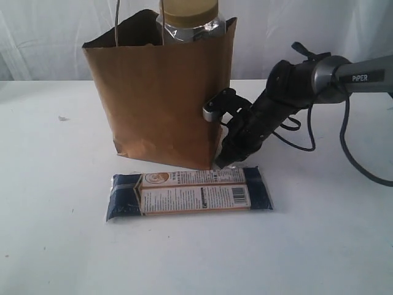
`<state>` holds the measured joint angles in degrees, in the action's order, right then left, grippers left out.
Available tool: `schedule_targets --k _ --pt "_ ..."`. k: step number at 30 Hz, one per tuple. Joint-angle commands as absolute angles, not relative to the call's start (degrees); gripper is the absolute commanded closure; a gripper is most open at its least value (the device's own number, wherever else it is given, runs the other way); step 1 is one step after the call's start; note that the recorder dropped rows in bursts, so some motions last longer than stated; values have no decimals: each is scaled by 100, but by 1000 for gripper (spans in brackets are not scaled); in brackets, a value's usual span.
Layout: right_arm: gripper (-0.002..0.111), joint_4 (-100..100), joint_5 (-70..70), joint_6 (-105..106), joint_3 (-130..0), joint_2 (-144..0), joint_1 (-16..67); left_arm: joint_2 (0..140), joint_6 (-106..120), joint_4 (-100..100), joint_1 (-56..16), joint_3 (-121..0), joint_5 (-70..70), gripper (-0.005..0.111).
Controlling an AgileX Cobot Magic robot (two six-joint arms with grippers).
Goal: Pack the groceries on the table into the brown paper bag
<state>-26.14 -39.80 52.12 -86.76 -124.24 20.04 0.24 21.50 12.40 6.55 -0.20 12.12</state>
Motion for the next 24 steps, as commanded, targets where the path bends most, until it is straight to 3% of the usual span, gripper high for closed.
schedule_targets --k 1,12,24 --pt "108 -2445 -4430 5066 -8657 -12168 1993 0 2147 1255 663 0 1199 107" --pt "108 -2433 -4762 4755 -8601 -11822 1993 0 2147 1255 663 0 1199 107" --pt "108 -2454 -4580 4293 -7379 -10318 1993 0 2147 1255 663 0 1199 107"
